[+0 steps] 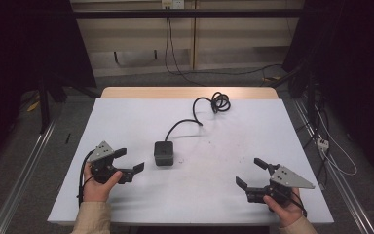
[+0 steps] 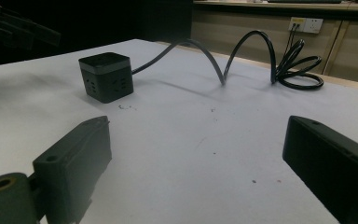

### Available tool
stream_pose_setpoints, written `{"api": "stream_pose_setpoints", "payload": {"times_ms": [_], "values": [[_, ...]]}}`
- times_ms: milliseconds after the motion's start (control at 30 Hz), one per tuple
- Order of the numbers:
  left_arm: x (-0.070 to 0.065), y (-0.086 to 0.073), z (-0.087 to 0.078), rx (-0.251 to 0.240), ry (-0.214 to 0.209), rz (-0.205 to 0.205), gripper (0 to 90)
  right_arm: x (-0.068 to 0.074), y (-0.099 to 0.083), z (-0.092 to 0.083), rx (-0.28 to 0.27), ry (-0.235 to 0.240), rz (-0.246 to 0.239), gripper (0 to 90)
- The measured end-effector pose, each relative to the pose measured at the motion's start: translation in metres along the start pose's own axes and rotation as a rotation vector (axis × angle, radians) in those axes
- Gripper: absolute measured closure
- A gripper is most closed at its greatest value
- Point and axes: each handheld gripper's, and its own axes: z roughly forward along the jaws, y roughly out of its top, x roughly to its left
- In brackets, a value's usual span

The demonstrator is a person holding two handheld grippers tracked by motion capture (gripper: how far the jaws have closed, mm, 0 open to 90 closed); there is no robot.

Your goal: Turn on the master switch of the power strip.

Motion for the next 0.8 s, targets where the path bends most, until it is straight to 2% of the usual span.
{"api": "stream_pose_setpoints", "payload": {"times_ms": [800], "values": [[0.008,-0.009,-0.013,-0.005,0.017,-0.007,5.7,0.000,0.000,0.000,-0.001,-0.003,0.003,7.2]]}}
